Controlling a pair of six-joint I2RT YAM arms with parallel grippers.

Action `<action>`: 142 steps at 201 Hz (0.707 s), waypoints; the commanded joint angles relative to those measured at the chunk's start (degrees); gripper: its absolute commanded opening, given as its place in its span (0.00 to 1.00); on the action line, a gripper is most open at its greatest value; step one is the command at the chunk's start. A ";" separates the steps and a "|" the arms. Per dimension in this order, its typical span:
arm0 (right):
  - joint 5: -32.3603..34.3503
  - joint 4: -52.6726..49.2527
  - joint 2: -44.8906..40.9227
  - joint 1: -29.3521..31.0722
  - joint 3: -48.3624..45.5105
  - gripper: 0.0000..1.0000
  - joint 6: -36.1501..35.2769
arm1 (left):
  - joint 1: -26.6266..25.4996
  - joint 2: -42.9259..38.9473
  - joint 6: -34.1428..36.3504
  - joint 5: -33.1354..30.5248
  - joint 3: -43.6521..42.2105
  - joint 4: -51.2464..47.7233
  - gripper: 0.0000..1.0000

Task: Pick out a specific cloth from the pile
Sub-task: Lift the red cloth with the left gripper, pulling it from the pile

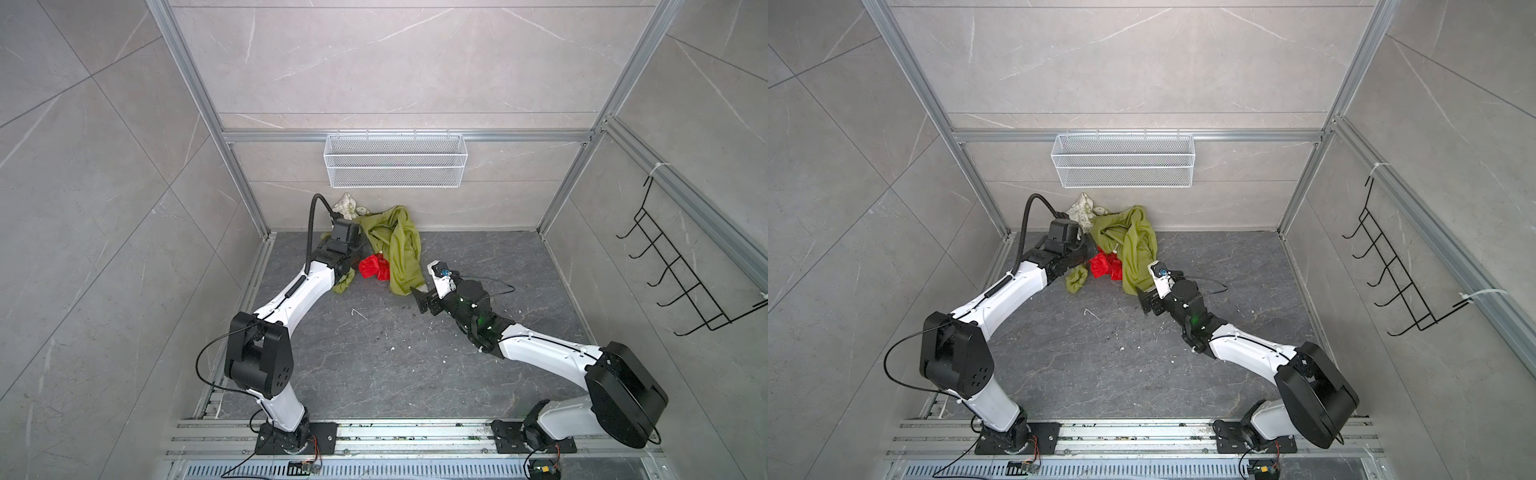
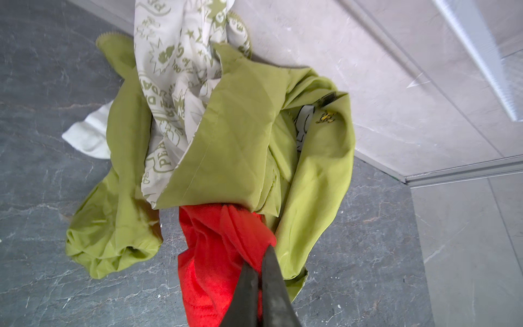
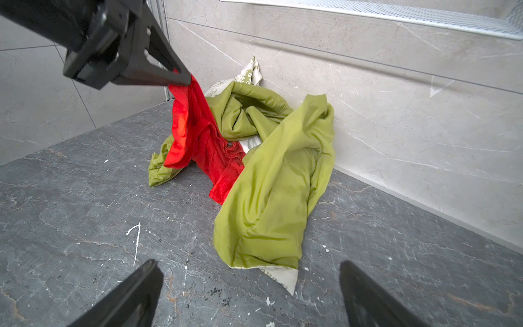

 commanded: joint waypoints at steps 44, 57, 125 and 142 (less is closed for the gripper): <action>1.20 -0.31 -1.30 0.92 -0.02 1.00 0.68 | -0.17 -4.79 0.52 -0.20 2.20 2.53 0.00; 1.29 -0.26 -1.38 1.03 -0.05 1.00 0.71 | -0.17 -5.18 0.52 -0.27 2.23 2.53 0.00; 1.71 -0.28 -1.56 1.45 -0.40 1.00 0.51 | -0.19 -8.66 1.26 -1.36 1.05 2.53 0.00; 1.78 -0.18 -1.65 1.62 -0.48 1.00 0.38 | -0.17 -9.04 1.24 -1.56 0.23 2.57 0.00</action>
